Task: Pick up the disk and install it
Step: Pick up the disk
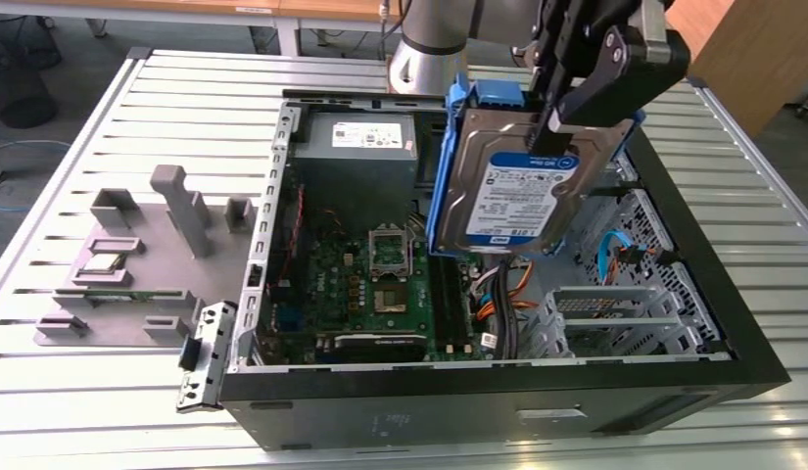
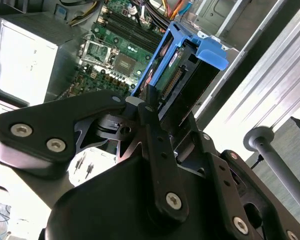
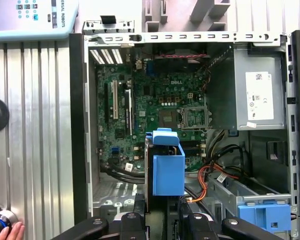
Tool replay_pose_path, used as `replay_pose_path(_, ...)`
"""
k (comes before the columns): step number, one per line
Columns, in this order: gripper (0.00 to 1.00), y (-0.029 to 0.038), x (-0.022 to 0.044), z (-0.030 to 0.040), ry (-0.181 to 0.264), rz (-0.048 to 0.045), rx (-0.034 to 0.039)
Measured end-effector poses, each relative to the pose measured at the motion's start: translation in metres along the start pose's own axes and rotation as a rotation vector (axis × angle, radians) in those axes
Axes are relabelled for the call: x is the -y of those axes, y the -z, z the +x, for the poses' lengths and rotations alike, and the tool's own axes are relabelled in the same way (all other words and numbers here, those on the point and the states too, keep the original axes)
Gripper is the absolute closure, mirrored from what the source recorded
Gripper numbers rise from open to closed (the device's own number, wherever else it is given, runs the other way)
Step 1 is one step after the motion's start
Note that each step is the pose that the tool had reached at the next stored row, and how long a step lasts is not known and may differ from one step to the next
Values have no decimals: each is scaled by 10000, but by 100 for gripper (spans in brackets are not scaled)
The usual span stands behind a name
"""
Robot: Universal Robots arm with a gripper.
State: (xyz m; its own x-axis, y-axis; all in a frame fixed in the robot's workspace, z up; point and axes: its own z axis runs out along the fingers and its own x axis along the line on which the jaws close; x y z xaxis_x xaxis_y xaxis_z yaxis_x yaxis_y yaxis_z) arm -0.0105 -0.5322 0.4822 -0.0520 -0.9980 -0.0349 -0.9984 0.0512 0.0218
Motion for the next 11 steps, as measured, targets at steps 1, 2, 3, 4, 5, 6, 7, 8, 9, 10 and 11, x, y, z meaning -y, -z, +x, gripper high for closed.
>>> replay_pose_path(1, 65, 0, 1, 17, 0, 0, 1)
replay_pose_path(2, 65, 1, 2, 33, 0, 0, 0)
replay_pose_path(3, 65, 2, 3, 48, 0, 0, 0)
replay_pose_path(4, 65, 2, 3, 64, 0, 0, -1)
replay_pose_path(5, 65, 2, 4, 80, 0, 0, 0)
replay_pose_path(6, 65, 3, 5, 96, 0, 0, 0)
replay_pose_path(7, 65, 3, 6, 112, 0, 0, 1)
replay_pose_path(8, 65, 3, 7, 129, 0, 0, 0)
replay_pose_path(9, 65, 4, 8, 145, 0, 0, 0)
replay_pose_path(10, 65, 4, 8, 161, 0, 0, 0)
replay_pose_path(11, 65, 5, 9, 176, 0, 0, -1)
